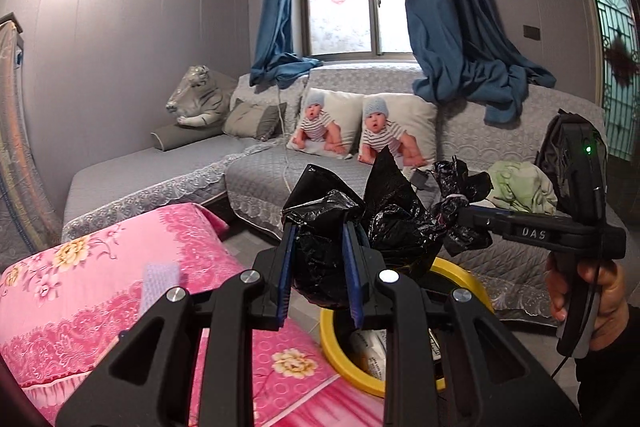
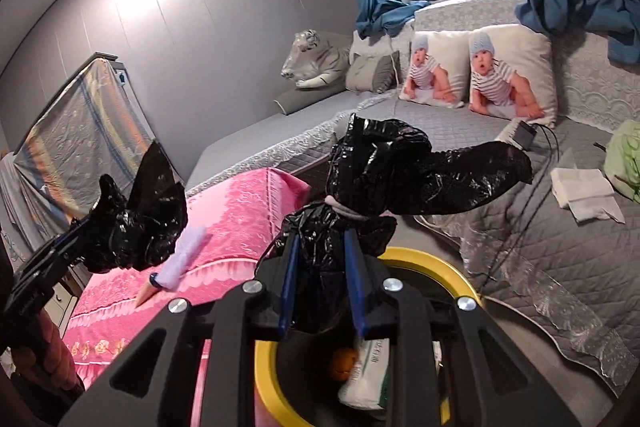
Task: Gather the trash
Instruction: 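Carry both black bags over the yellow bin and open both tools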
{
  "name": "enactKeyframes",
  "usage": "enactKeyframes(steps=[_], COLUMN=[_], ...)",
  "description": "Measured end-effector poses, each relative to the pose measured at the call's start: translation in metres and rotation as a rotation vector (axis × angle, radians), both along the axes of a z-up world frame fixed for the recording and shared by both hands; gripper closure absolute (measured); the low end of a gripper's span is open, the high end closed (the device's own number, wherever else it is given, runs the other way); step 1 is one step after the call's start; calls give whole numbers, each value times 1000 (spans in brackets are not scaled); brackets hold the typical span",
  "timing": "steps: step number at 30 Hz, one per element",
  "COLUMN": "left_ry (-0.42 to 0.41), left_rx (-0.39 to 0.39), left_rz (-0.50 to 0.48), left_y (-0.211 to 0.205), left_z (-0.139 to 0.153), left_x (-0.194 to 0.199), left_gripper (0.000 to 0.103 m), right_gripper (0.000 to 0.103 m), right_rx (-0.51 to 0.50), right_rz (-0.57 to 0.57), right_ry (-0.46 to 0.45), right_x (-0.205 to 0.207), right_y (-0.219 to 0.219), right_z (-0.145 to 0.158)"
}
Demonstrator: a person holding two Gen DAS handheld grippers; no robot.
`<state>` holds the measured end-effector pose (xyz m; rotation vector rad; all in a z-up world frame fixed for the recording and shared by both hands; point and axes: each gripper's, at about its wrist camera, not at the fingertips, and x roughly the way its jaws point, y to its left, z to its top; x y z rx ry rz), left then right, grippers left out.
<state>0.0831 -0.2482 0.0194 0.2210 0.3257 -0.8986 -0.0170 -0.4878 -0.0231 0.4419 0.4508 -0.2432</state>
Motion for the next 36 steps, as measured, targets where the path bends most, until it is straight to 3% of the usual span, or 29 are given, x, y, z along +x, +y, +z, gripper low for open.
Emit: enactKeyframes(steps=[24, 34, 36], left_ry=[131, 203, 220], left_rx=[118, 228, 241], left_rz=[-41, -45, -53], left_y=[-73, -103, -105], left_z=[-56, -99, -105], left_x=[29, 46, 48], left_gripper=[81, 81, 77], right_gripper=[81, 81, 78], right_rx=[28, 8, 3], right_rz=[-27, -37, -38], right_ry=[197, 320, 334], right_x=[7, 17, 18], right_y=[-12, -11, -11], right_z=[-62, -85, -87])
